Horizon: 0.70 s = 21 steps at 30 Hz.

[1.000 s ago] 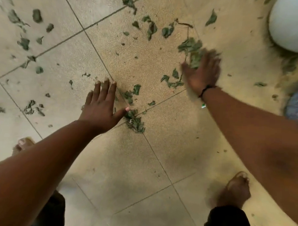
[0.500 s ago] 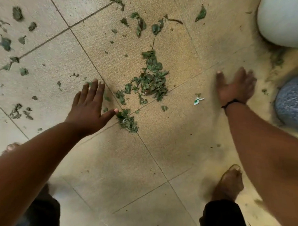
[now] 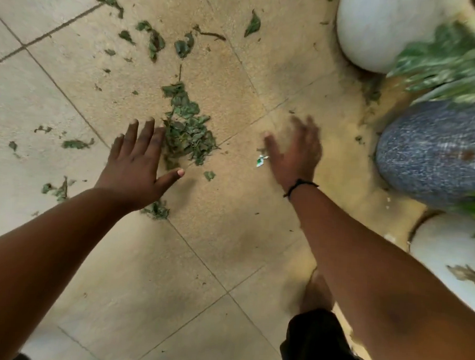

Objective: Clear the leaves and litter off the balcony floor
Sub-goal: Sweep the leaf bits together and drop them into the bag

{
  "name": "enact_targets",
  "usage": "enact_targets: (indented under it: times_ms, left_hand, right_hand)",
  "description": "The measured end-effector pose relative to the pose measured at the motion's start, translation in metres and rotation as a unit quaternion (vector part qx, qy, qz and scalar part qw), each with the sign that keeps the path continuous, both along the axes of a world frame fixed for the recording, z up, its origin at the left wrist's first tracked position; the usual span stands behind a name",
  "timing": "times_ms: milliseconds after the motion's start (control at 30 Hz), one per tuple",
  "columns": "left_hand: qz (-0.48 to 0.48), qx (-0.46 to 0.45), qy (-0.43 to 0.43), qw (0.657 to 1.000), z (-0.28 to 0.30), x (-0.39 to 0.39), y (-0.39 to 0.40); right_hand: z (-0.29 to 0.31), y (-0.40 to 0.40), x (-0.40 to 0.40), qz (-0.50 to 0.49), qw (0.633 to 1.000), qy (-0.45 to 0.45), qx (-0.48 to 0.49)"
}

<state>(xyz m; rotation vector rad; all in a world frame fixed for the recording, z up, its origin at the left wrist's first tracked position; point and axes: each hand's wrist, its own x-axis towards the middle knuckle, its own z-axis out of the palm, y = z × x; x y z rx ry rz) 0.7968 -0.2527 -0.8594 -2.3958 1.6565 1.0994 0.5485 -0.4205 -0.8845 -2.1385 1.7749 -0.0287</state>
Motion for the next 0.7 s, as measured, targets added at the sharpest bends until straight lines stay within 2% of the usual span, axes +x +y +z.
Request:
enact_targets:
  times_ms: [33,100,167,233,300,367,433,533,633,700]
  left_hand:
    - [-0.011,-0.011,-0.005,1.0,-0.002,-0.003,-0.005]
    - [-0.03,-0.031,-0.012,0.999,-0.005,-0.012,-0.017]
    - [-0.045,-0.037,-0.013,0.998,-0.007,-0.025,-0.028]
    - [-0.051,-0.038,-0.006,0.998,-0.008,-0.038,-0.036]
    - [-0.057,-0.042,0.0,0.998,-0.007,-0.054,-0.04]
    - [-0.065,-0.056,0.001,0.996,-0.008,-0.067,-0.042]
    - [-0.075,-0.064,0.0,0.995,-0.009,-0.077,-0.044]
    - [-0.074,-0.075,-0.003,0.994,-0.014,-0.082,-0.046]
    - [-0.055,-0.081,-0.014,0.995,-0.02,-0.08,-0.047]
    - [-0.036,-0.076,-0.018,0.996,-0.024,-0.081,-0.045]
  right_hand:
    - [0.001,-0.023,-0.017,-0.074,0.996,0.044,0.001]
    - [0.001,-0.066,-0.056,-0.18,0.976,0.107,0.066]
    - [0.002,-0.088,-0.077,-0.231,0.958,0.073,0.15]
    - [0.002,-0.085,-0.075,-0.184,0.965,0.022,0.187]
    - [0.01,-0.072,-0.063,-0.082,0.988,-0.004,0.131]
    - [0.016,-0.078,-0.055,-0.044,0.997,-0.025,0.051]
    - [0.017,-0.105,-0.057,-0.094,0.995,0.001,0.017]
    - [0.026,-0.15,-0.067,-0.198,0.976,0.093,0.017]
    - [0.049,-0.169,-0.066,-0.169,0.973,0.099,0.123]
    - [0.045,-0.175,-0.065,-0.162,0.968,0.09,0.168]
